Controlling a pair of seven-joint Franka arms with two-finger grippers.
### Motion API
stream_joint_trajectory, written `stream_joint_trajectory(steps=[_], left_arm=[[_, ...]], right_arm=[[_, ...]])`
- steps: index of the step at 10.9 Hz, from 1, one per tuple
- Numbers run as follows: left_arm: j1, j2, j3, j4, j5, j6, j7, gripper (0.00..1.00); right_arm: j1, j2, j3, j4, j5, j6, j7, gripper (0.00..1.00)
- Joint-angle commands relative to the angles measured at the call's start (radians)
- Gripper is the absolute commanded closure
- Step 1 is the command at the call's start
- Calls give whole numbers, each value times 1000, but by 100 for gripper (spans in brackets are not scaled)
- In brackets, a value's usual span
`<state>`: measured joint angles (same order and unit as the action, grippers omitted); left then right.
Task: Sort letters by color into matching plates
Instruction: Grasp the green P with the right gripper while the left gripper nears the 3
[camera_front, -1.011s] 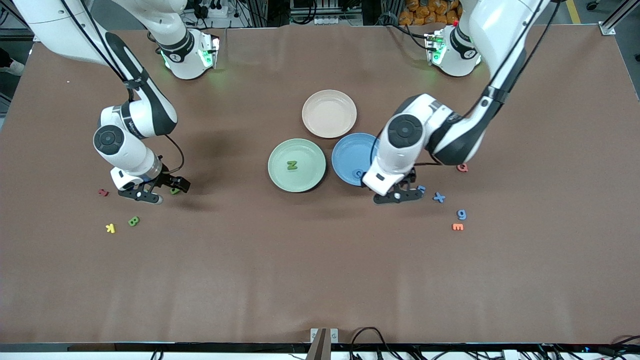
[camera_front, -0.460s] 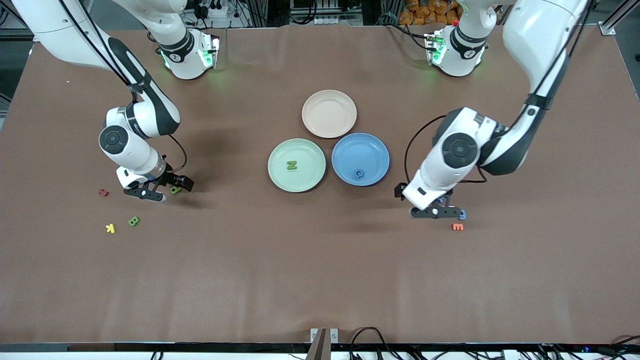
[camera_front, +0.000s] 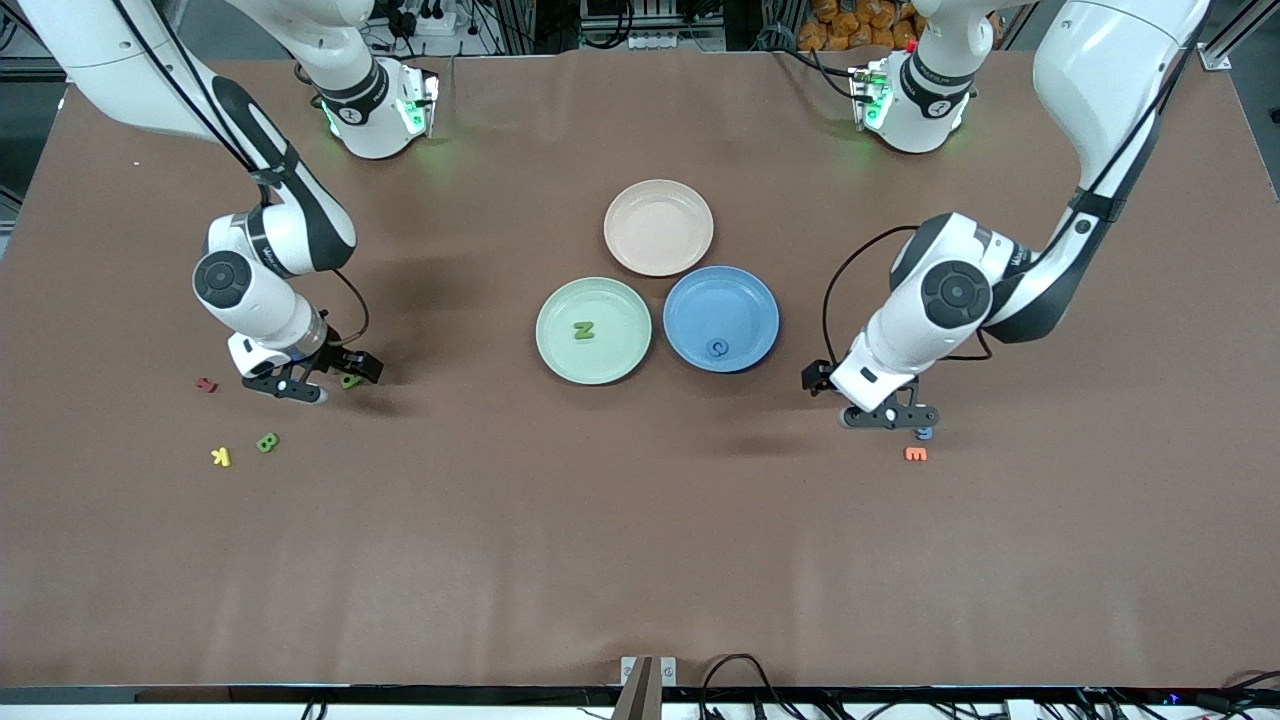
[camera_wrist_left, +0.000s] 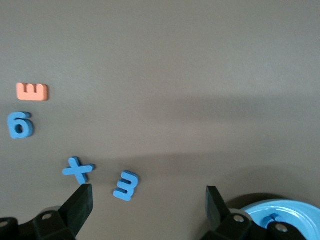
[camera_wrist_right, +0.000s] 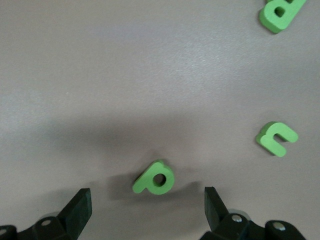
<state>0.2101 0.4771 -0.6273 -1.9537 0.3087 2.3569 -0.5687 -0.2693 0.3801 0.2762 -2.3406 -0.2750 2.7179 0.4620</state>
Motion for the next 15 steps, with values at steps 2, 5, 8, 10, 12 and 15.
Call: stream_joint_trajectory(steps=[2,5,8,10,12,15], left_arm=[[23,-64,-12,-175,27,183,0,0],[44,-45,-12,-198,122,197,0,0],[57,-20,-9,-202,124,193,-2,0],[55,-8,-8,-200,179,191,1,0],[57,8,-8,-200,249,191,6,0],[57,37,-9,-200,352,193,7,0]], right_arm=[[-27,32,9,3,-23,49,-6,0],[-27,43,8,4,-24,62,-5,0],[-27,39,8,4,-27,62,-6,34],[-27,33,8,3,-27,60,-5,54],[-31,29,9,3,-27,60,-5,60],[-34,23,9,4,-27,57,-5,73]])
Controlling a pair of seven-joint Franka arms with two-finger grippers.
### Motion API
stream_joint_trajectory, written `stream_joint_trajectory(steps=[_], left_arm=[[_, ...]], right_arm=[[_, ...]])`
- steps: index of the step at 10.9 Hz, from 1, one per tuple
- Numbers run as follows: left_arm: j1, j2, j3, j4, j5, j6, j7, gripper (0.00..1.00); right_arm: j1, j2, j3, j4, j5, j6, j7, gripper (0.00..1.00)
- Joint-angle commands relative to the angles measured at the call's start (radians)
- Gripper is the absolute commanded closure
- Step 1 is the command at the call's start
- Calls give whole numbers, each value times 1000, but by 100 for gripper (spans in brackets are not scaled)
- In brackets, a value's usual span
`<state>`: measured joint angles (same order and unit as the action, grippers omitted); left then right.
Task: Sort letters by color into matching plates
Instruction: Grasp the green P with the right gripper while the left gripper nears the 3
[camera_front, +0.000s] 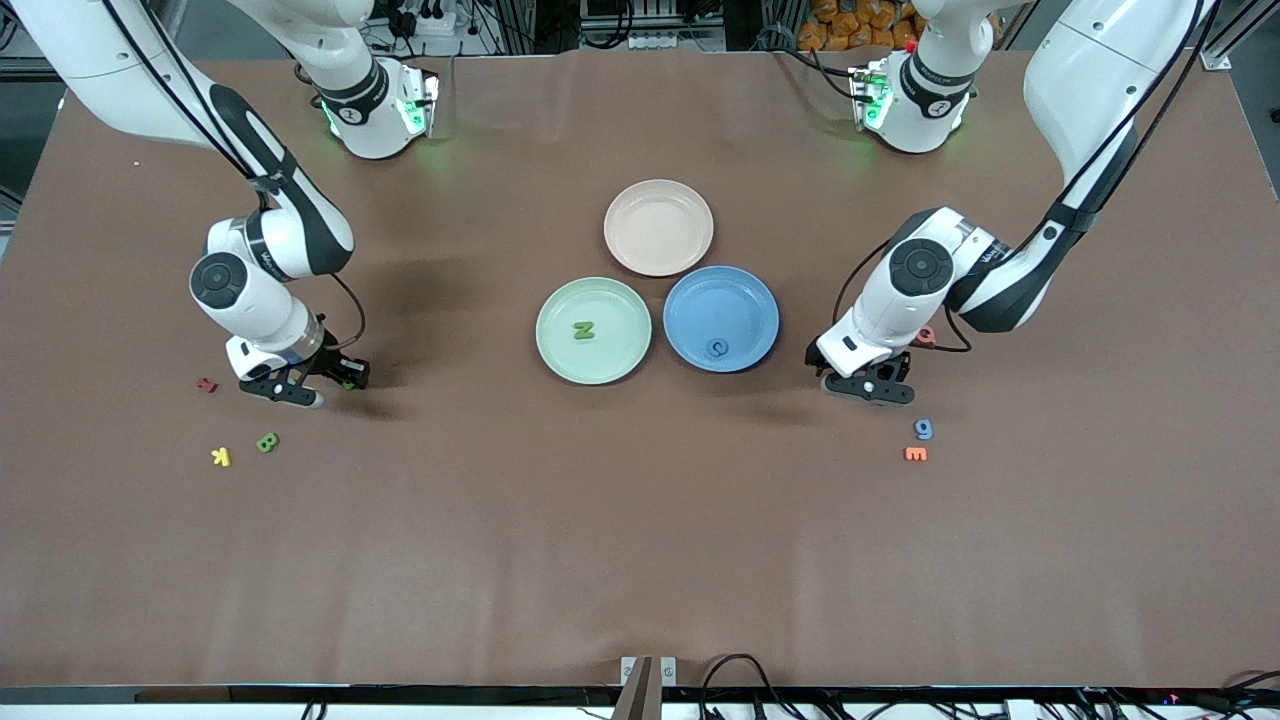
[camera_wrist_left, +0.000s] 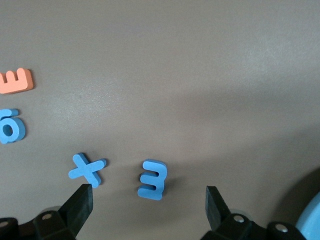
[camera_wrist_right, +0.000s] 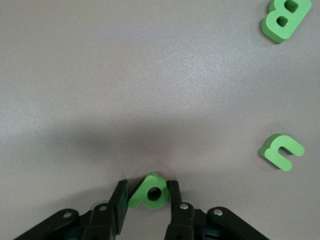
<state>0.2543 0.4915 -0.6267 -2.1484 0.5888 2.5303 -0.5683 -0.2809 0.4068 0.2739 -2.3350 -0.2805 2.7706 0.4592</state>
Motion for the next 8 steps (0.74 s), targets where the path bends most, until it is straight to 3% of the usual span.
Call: stream_joint_trajectory(steps=[1,4,8], left_arm=[[4,25,-10,-5,80,21,7,0],[-7,42,-11,-4,81,24,8,0],[16,44,-13,-11,88,45,80,0]], right_arm=[[-21,-11,11,-1,-22,-3,-2,73],[0,-46,14,0,-14,-52,12,78],[153,-63,16,8,-9,-78,169,78]])
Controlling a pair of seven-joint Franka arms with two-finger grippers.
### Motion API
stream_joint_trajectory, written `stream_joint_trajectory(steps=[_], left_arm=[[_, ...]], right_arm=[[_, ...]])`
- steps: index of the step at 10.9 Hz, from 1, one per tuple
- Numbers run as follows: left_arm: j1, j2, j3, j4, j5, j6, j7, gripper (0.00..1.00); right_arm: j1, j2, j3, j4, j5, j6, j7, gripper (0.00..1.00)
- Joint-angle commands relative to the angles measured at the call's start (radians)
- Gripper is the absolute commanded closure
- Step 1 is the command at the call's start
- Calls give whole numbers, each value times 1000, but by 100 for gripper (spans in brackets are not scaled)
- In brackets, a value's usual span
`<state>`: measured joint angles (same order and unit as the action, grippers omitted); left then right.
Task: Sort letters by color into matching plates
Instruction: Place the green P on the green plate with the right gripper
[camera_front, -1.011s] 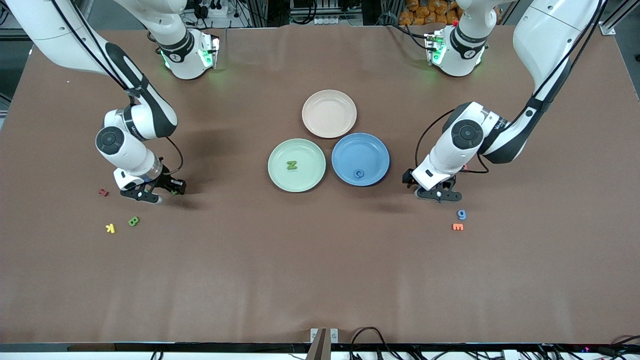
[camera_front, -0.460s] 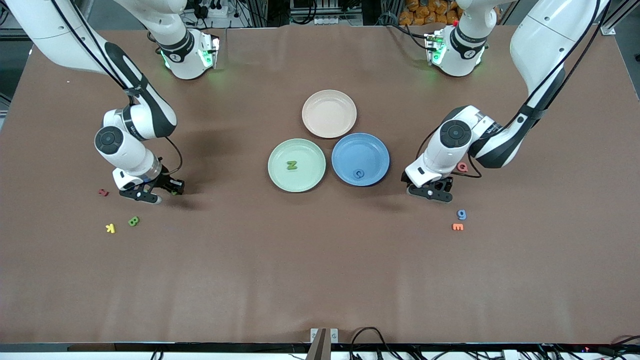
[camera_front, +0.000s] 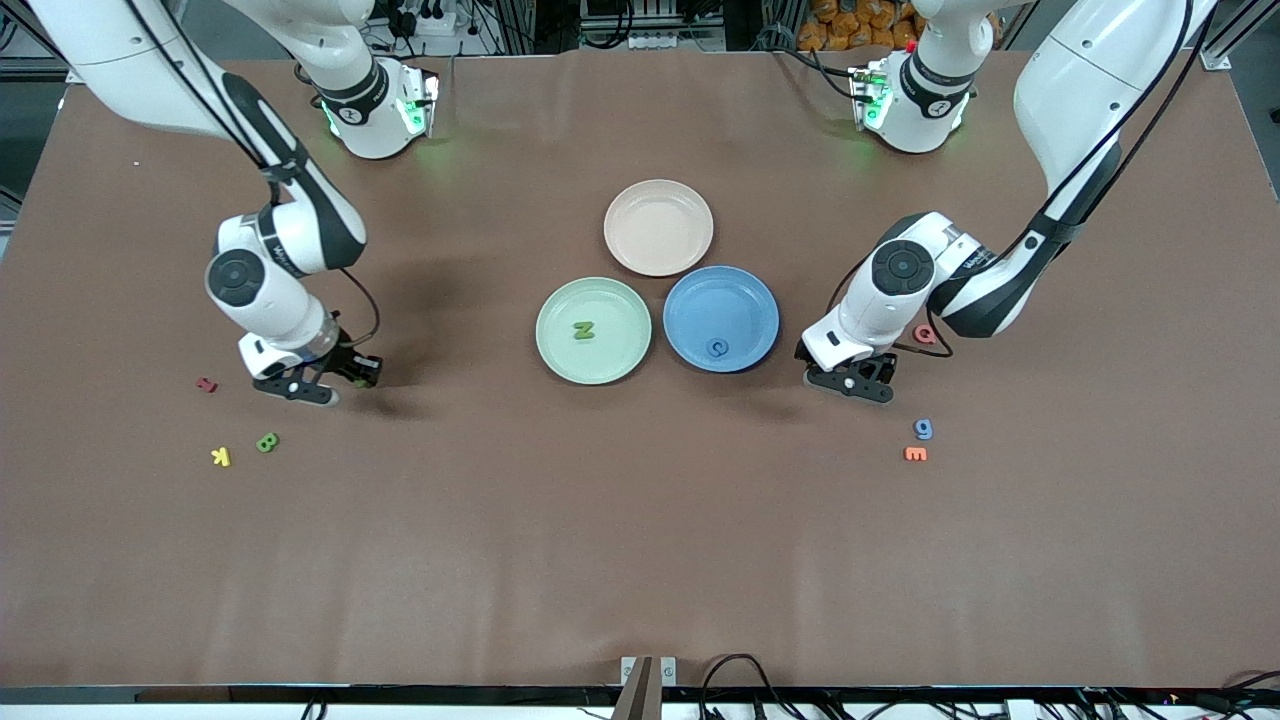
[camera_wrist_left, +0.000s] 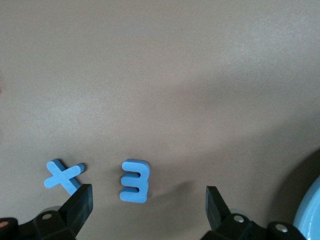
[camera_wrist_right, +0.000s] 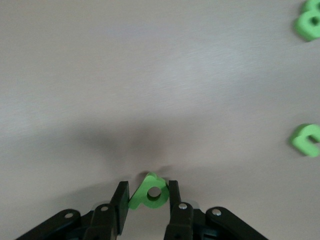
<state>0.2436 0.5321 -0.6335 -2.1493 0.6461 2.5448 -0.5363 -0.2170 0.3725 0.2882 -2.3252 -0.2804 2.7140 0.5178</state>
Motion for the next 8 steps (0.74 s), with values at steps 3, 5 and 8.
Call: stream_joint_trajectory(steps=[3,5,8], left_arm=[[26,20,-6,-17,30,52,62,0],[26,38,-5,-17,30,69,76,0],[43,51,-6,-15,30,77,105,0]], right_arm=[[235,-41,3,1,-6,-22,253,78],[336,-53,3,16,22,-40,339,78],[485,-52,2,96,142,-132,410,78]])
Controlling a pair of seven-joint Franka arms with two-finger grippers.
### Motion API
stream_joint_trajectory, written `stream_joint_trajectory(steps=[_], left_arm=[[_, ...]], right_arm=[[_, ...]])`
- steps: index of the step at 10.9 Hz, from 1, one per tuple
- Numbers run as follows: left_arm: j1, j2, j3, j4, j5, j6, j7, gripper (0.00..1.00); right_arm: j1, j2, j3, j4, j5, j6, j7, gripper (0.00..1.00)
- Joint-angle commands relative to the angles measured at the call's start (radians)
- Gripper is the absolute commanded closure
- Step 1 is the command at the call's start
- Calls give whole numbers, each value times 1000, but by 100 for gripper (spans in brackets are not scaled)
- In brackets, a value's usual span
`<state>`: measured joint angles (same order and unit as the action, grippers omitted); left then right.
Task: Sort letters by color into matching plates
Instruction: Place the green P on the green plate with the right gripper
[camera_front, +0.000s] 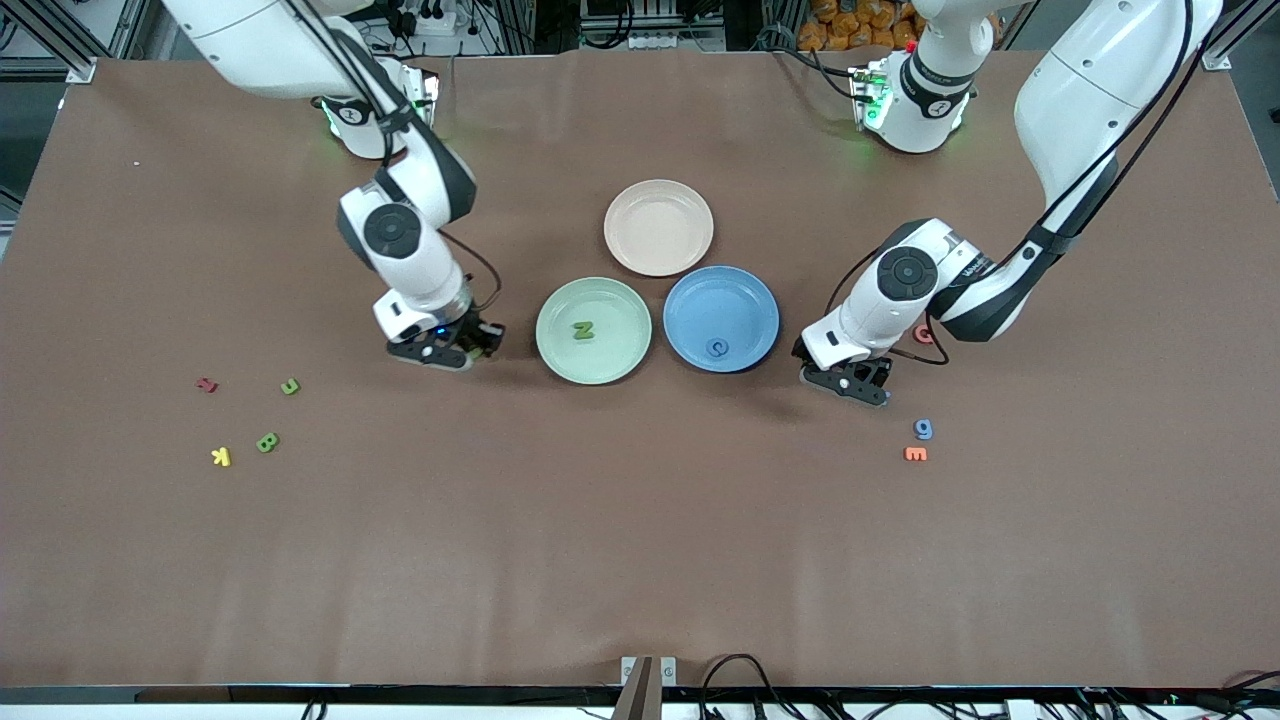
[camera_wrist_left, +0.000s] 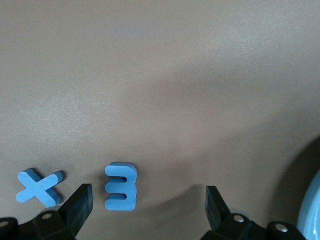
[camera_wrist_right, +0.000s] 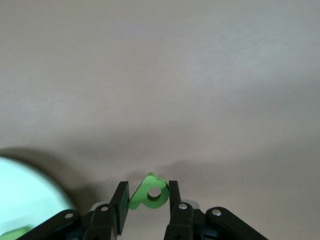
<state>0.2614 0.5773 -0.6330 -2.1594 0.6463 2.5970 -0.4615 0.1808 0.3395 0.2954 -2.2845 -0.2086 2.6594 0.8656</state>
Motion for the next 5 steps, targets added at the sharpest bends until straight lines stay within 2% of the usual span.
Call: stream_joint_trajectory(steps=[1,5], left_arm=[[33,7,-7,-2,30,25,56,0],[39,19,-5,6,29,25,66,3]], right_arm=[[133,-8,-6,89,83,-108,99,78],[261,54,-9,164,87,-124,242,78]])
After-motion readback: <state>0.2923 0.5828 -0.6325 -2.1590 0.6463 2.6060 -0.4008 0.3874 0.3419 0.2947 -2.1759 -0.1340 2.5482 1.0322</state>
